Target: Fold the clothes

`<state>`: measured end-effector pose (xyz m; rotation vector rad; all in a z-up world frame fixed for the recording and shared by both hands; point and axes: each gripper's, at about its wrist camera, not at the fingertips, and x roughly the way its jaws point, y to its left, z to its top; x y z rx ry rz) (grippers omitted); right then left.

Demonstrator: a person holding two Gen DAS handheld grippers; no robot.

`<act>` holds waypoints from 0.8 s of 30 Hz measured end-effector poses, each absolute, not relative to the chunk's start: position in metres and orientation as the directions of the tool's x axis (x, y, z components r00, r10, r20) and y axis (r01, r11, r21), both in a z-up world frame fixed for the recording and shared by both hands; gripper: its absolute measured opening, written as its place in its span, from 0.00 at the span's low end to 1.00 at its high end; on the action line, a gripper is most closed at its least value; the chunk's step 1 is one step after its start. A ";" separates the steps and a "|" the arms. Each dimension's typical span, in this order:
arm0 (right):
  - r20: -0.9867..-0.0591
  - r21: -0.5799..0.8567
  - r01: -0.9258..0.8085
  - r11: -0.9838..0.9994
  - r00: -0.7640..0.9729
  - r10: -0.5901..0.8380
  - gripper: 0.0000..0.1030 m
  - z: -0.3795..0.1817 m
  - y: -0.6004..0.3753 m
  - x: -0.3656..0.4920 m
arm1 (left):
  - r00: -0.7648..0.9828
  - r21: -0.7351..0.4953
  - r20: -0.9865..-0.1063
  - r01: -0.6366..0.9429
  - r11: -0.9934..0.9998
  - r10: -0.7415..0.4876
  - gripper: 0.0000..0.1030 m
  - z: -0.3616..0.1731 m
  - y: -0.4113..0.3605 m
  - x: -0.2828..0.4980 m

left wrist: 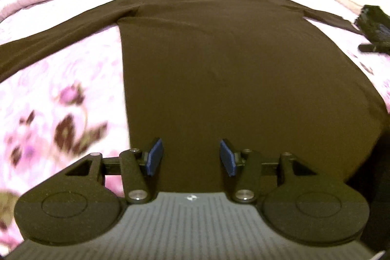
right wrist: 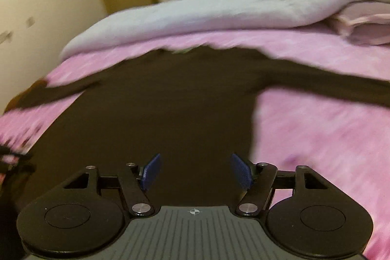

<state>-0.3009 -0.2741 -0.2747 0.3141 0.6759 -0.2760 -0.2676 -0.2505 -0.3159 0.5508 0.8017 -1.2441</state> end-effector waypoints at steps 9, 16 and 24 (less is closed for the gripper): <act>-0.783 0.120 0.378 0.918 0.604 -0.147 0.66 -0.310 -0.204 -0.320 | 0.144 -0.032 -0.766 0.965 0.261 -0.626 0.47 -0.313 -0.188 -0.277; -0.747 0.116 0.433 0.894 0.631 -0.209 0.67 -0.296 -0.187 -0.323 | 0.210 -0.063 -0.705 0.933 0.355 -0.678 0.47 -0.306 -0.176 -0.279; -0.787 0.004 0.458 0.889 0.550 -0.279 0.68 -0.300 -0.175 -0.306 | 0.214 -0.042 -0.732 0.934 0.356 -0.647 0.51 -0.313 -0.208 -0.297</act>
